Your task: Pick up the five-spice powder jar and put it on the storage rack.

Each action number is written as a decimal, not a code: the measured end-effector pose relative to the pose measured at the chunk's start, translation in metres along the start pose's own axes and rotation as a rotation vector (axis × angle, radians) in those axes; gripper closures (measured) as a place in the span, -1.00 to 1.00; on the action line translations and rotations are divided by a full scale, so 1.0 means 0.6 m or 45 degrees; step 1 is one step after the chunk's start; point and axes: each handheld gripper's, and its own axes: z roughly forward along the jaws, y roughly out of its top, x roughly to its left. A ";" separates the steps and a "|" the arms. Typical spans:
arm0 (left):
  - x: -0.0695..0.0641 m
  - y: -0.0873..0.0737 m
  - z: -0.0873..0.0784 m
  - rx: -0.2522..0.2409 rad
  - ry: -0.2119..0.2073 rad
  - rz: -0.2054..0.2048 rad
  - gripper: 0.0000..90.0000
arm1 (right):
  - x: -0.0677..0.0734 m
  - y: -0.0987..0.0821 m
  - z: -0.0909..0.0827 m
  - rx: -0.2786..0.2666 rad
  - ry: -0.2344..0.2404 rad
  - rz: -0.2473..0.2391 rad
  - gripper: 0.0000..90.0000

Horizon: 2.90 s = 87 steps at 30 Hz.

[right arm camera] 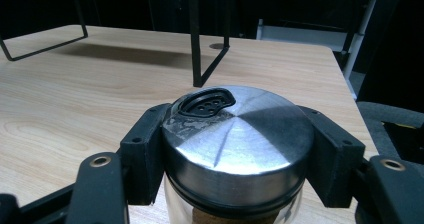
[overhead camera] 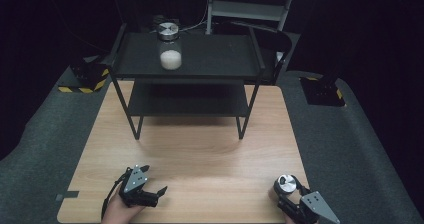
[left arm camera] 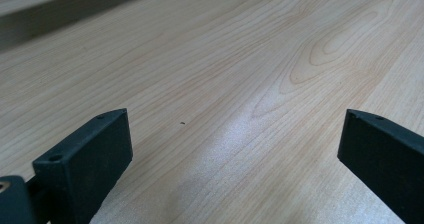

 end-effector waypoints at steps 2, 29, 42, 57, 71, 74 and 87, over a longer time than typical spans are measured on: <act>0.000 0.000 0.000 0.001 -0.003 -0.002 -0.98 | 0.000 0.000 -0.001 -0.005 -0.003 0.003 -0.22; 0.001 0.000 0.000 -0.002 -0.007 0.003 -0.98 | 0.036 0.064 0.015 -0.014 0.081 -0.066 -0.21; -0.001 -0.002 0.000 -0.012 0.002 0.001 -0.98 | 0.038 0.117 0.036 -0.057 0.156 -0.067 -0.21; -0.003 -0.003 0.000 -0.013 0.002 0.014 -0.98 | 0.057 0.178 0.062 -0.087 0.230 -0.058 -0.21; -0.003 -0.005 -0.002 -0.021 0.002 0.016 -0.98 | 0.081 0.237 0.107 -0.102 0.280 -0.029 -0.21; -0.001 -0.006 -0.002 -0.026 -0.002 0.003 -0.98 | 0.087 0.250 0.117 -0.104 0.292 -0.039 -0.21; 0.001 -0.007 -0.002 -0.028 -0.008 0.002 -0.98 | 0.104 0.291 0.144 -0.118 0.323 -0.065 -0.21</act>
